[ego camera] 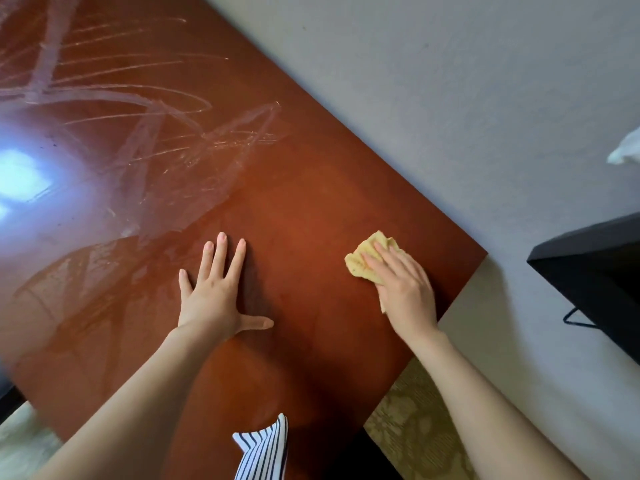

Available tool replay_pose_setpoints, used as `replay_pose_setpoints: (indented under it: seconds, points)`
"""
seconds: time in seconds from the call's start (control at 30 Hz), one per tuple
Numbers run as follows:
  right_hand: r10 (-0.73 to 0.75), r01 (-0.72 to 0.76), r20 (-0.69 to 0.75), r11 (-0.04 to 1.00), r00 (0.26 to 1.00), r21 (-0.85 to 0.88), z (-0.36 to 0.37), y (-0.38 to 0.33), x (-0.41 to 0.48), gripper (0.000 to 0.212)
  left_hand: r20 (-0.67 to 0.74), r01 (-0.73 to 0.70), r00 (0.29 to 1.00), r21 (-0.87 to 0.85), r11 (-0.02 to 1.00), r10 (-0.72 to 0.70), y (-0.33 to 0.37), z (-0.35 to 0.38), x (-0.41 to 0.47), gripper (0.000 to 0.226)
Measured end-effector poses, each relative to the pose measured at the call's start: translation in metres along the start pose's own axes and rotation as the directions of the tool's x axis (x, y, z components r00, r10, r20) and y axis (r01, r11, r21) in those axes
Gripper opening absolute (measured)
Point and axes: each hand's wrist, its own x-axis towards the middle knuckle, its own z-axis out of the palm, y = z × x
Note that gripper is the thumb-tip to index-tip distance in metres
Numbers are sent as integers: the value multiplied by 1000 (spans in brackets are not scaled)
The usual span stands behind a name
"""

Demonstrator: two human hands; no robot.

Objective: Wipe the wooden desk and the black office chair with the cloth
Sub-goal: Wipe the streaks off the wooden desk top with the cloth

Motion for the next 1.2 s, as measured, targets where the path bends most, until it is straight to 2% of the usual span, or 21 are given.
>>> replay_pose_setpoints:
  seconds: [0.23, 0.33, 0.43, 0.63, 0.83, 0.97, 1.07, 1.2]
  points:
    - [289, -290, -22, 957, 957, -27, -3, 43, 69, 38, 7, -7, 1000, 15, 1000, 7, -1, 3, 2, 140]
    - [347, -349, -73, 936, 935, -32, 5, 38, 110, 36, 6, -13, 1000, 6, 1000, 13, 0, 3, 2, 140]
    - [380, -382, -57, 924, 923, -31, 16, 22, 144, 38, 13, -8, 1000, -11, 1000, 8, 0, 2, 3, 139]
    - [301, -301, 36, 954, 953, -2, 39, -40, 153, 41, 15, -5, 1000, -13, 1000, 5, -1, 2, 3, 141]
    - [73, -77, 79, 996, 994, 41, 43, -74, 95, 43, 43, -4, 999, 16, 1000, 4, 0, 0, 5, 140]
    - [-24, 19, 60, 997, 998, 81, 32, -77, 48, 41, 44, 0, 999, 25, 1000, -1, 2, -2, 4, 140]
    - [-5, 5, -3, 996, 1000, 84, 24, -64, 11, 42, 34, 9, 999, 42, 999, -10, 3, -3, 3, 140]
    - [180, -177, -78, 983, 981, 50, 13, -37, -37, 45, 35, 11, 999, 56, 998, -13, 3, -2, 2, 141]
